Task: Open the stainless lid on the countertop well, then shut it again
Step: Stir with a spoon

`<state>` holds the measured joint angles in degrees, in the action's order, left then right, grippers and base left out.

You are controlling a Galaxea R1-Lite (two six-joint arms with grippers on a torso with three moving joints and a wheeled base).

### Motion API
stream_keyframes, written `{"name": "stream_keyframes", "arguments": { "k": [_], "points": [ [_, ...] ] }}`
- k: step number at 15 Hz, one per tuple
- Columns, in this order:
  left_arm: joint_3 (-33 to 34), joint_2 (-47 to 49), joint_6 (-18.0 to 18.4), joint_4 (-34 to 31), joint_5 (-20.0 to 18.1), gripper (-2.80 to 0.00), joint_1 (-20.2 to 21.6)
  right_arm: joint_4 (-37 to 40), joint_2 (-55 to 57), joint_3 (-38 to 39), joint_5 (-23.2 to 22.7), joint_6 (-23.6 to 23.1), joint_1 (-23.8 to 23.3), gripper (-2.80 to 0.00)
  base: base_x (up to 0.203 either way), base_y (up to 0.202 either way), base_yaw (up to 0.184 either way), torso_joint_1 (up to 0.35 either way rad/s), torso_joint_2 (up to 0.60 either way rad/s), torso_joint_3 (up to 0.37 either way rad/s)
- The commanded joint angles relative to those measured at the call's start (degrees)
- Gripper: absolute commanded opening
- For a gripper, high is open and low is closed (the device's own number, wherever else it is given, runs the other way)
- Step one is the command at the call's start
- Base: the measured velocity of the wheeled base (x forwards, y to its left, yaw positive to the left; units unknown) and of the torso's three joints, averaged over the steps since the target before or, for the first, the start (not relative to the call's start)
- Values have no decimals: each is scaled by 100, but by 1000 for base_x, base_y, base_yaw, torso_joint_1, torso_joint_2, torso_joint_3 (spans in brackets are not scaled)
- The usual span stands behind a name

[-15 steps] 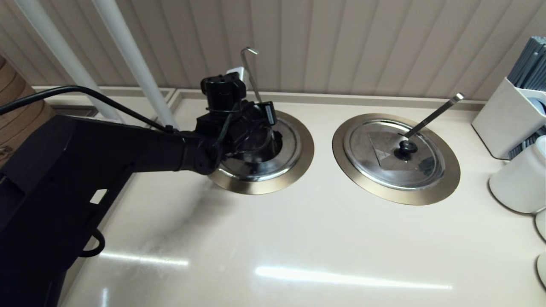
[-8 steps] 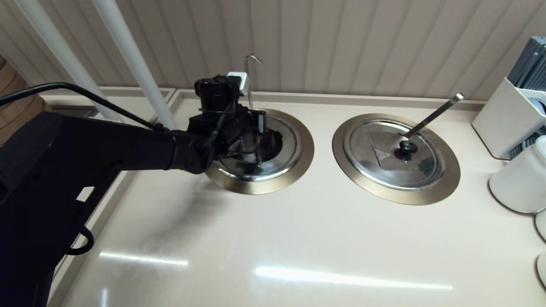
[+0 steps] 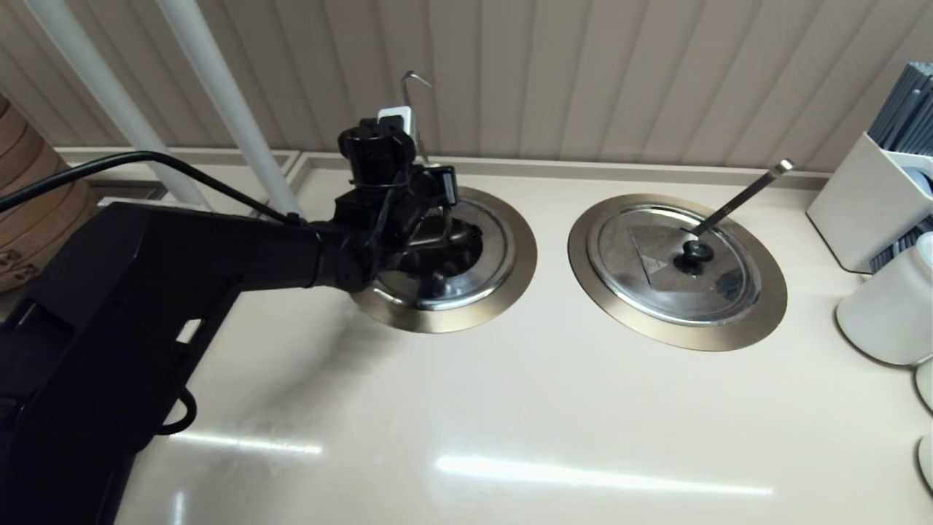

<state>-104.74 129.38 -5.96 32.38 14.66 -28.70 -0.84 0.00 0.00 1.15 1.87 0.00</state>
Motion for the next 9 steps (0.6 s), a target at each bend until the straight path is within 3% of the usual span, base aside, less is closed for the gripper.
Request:
{"name": "stream_keyframes", "arguments": {
  "k": [1, 5, 8, 9],
  "points": [
    [22, 0, -86, 23, -4, -280, -81, -4, 0, 26, 0, -2, 0, -280, 0, 0, 0, 0, 0, 0],
    [230, -139, -230, -90, -97, -280, -205, -4, 0, 26, 0, -2, 0, -280, 0, 0, 0, 0, 0, 0],
    [879, -685, -207, -514, -901, -280, -170, -4, 0, 26, 0, -2, 0, -280, 0, 0, 0, 0, 0, 0],
    [878, -665, -45, -613, -925, -280, -107, -4, 0, 26, 0, -2, 0, -280, 0, 0, 0, 0, 0, 0]
  ]
}}
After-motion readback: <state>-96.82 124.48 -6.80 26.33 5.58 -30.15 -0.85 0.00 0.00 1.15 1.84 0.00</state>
